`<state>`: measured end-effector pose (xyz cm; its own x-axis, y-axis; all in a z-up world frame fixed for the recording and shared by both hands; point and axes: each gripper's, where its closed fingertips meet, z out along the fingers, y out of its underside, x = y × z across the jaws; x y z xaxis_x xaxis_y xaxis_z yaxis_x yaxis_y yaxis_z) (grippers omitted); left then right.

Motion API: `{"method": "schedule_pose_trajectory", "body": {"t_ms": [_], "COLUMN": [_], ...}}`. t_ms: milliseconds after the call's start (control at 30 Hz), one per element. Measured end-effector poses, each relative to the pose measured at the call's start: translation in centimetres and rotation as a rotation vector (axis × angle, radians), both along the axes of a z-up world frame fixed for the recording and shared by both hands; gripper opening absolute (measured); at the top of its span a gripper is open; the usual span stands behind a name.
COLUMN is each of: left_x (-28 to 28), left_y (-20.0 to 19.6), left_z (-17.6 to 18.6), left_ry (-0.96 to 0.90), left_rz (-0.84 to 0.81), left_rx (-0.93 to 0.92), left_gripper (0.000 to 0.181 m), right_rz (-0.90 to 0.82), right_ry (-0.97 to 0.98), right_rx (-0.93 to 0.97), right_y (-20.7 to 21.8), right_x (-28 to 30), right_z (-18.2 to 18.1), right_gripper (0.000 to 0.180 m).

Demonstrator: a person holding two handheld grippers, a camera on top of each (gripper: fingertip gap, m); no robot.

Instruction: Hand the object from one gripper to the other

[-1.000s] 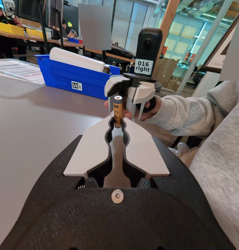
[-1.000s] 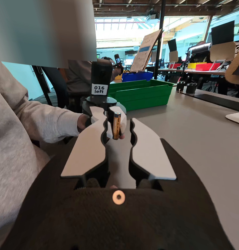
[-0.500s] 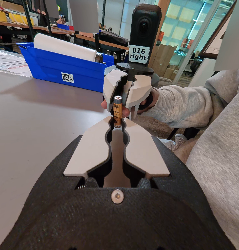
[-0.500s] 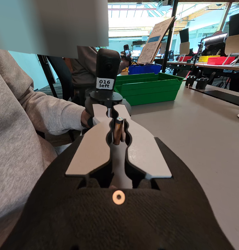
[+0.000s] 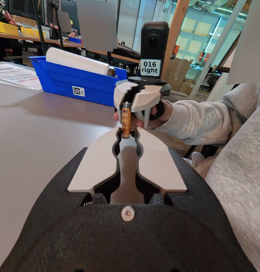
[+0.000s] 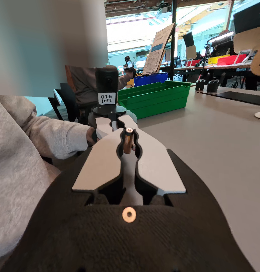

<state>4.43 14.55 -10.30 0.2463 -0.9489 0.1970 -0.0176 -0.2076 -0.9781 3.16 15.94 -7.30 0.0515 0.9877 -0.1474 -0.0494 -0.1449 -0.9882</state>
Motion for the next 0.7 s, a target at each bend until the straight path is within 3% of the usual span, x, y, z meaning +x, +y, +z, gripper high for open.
{"method": "schedule_pose_trajectory", "body": {"t_ms": [233,400,533,700], "left_x": [-0.1,0.0,0.3,-1.1], "left_y": [0.3,0.2,-0.9,0.8], "left_z": [0.2,0.5,2.3,4.1], "left_ry": [-0.007,-0.050,-0.287,-0.706], "left_rz": [0.028,0.009,-0.159,-0.203], "left_rx": [0.021,-0.019,-0.300,-0.627], "left_gripper": [0.023,0.022,0.032,0.036], "right_rz": [0.014,0.040,0.082,0.034], "right_ry": [0.162,0.222,0.242,0.295], "right_rx": [-0.318,-0.383,-0.325,-0.050], "right_y": [1.7,2.0,1.0,-0.1], "right_x": [1.6,2.2,1.9,1.9], "right_z": [1.4,2.0,2.6,4.1], "right_gripper": [0.011,0.011,0.011,0.010]}}
